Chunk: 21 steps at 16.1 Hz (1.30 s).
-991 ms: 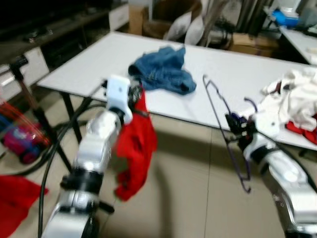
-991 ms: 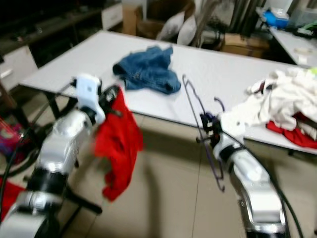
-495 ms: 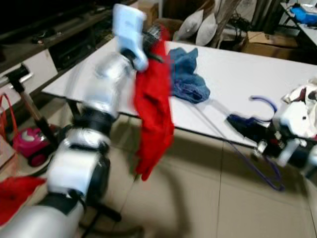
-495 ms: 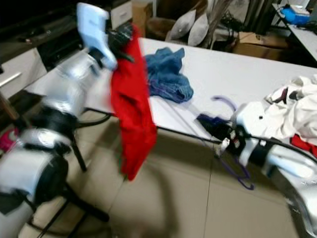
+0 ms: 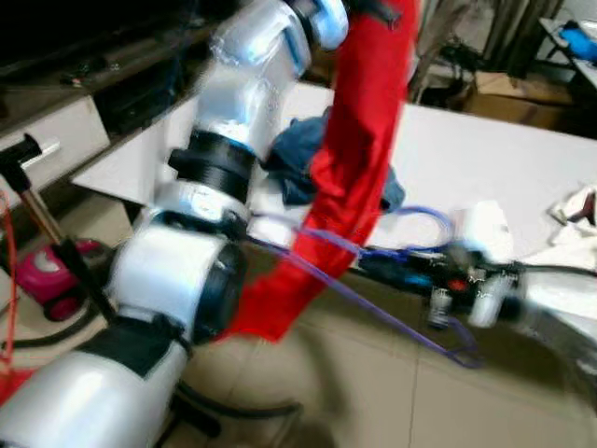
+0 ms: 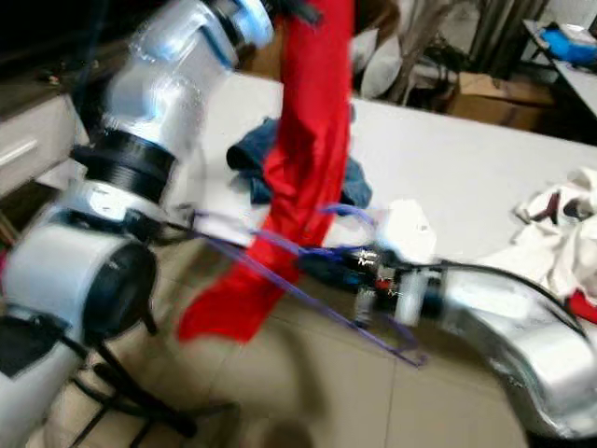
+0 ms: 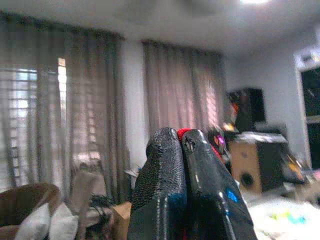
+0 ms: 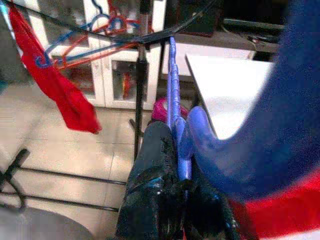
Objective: Hang hanger
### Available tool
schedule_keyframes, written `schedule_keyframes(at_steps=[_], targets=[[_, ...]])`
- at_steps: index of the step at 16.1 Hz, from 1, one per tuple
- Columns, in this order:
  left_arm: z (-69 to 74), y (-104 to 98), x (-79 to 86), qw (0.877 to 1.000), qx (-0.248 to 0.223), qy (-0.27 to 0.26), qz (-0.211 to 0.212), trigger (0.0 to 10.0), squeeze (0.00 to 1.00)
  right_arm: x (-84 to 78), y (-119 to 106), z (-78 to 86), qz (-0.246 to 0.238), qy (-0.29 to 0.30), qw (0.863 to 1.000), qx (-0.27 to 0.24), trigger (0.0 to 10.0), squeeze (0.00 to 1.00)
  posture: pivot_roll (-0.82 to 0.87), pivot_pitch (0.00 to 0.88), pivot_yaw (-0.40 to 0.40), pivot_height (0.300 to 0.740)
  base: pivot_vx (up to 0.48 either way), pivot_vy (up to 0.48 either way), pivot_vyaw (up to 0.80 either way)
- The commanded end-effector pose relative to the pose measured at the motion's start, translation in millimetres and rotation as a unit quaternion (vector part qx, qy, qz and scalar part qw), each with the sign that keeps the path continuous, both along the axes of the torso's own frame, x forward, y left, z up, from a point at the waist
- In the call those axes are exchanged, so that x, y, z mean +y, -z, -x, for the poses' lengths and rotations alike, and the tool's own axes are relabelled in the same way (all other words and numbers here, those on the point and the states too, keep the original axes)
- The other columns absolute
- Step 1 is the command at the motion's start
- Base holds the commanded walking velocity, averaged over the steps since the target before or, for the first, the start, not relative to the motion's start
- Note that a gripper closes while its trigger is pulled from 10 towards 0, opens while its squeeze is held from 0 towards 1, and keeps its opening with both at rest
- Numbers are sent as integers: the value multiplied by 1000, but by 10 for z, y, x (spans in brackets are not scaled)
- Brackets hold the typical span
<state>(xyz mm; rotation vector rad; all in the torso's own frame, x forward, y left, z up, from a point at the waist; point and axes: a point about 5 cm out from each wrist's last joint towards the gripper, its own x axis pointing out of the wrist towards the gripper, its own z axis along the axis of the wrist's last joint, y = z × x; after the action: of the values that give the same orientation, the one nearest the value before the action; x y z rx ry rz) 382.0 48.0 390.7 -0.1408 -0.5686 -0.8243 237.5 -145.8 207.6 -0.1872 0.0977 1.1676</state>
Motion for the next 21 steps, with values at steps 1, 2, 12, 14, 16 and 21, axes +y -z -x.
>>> schedule_keyframes(at_steps=[1, 2, 12, 14, 16, 21], targets=[[113, -199, -116, 999, -31, 32, 12, 10000, 0, -88, 86, -111, 34, 42, 999, -1, 10000, 0, 41, 0, -37, 740, 375, 0, 0], [166, -345, -51, 997, -45, 42, 35, 10000, 0, -178, 90, -345, 79, 107, 991, -32, 10000, 0, 41, 0, -37, 740, 375, 0, 0], [158, -497, 462, 996, -60, -18, 68, 10000, 0, -911, -1725, -1403, -67, 461, 808, -360, 10000, 0, 48, 0, -73, 740, 375, 0, 0], [61, -141, 565, 997, -11, -54, 60, 10000, 0, -707, -1369, -1546, -25, 394, 859, -325, 10000, 0, 53, 0, -84, 740, 373, 0, 0], [34, 71, 583, 997, 12, -70, 44, 10000, 0, -613, -1007, -1591, 15, 346, 896, -276, 10000, 0, 59, 0, -90, 740, 364, 0, 0], [253, 1610, 578, 969, 156, -114, -157, 10000, 0, -547, 391, -657, 135, 77, 986, -66, 10000, 0, 50, 0, -75, 740, 71, 0, 0]])
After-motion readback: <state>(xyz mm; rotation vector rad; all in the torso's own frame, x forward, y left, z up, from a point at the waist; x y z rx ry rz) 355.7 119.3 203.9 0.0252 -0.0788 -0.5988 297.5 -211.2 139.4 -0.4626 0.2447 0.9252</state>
